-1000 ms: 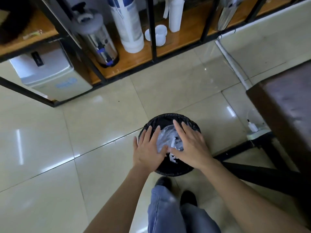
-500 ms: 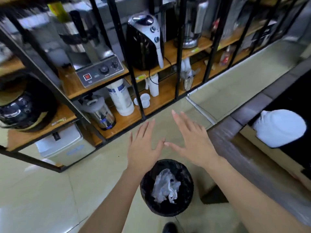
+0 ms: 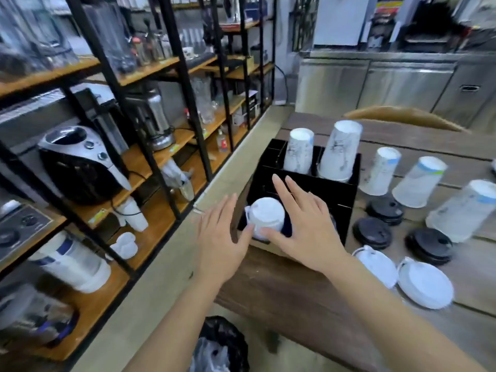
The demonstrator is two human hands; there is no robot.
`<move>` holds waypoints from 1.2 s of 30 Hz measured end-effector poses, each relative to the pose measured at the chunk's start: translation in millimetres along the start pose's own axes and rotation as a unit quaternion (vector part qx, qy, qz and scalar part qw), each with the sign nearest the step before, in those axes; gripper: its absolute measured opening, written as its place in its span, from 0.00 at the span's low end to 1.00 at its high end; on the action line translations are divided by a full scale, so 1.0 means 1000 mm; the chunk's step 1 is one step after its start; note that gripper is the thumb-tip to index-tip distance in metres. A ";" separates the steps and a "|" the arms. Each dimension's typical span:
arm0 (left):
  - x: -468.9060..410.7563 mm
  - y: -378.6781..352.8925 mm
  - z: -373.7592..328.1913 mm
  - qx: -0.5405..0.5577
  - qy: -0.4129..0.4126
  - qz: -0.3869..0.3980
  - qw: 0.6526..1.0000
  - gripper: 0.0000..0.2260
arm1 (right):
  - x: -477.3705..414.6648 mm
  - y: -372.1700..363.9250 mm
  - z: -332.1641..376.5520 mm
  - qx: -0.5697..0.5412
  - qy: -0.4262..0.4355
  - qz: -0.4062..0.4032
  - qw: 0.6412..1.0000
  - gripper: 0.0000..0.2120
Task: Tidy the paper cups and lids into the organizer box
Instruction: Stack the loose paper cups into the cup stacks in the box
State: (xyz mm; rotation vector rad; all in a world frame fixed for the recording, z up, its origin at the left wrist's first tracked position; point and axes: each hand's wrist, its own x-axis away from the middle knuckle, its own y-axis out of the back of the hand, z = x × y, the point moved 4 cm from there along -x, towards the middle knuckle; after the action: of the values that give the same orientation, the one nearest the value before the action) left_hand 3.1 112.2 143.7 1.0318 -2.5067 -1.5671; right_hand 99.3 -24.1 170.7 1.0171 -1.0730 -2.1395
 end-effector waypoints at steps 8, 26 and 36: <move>-0.018 -0.085 -0.133 0.029 -0.092 0.053 0.994 0.33 | 0.046 0.087 -0.124 0.046 -0.094 -0.045 0.994 0.40; -0.048 -0.243 -0.323 0.081 -0.181 0.197 0.960 0.31 | 0.116 0.179 -0.344 0.047 -0.290 -0.105 0.950 0.45; -0.083 -0.305 -0.351 0.109 -0.168 0.400 0.895 0.36 | 0.116 0.150 -0.388 -0.090 -0.420 -0.035 0.902 0.46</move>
State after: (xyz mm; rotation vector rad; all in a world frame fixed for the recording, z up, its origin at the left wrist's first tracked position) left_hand 345.7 -209.8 100.3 -0.3334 -2.7772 -1.2711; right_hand 365.9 -355.5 95.6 -0.0103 -1.1556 -2.7479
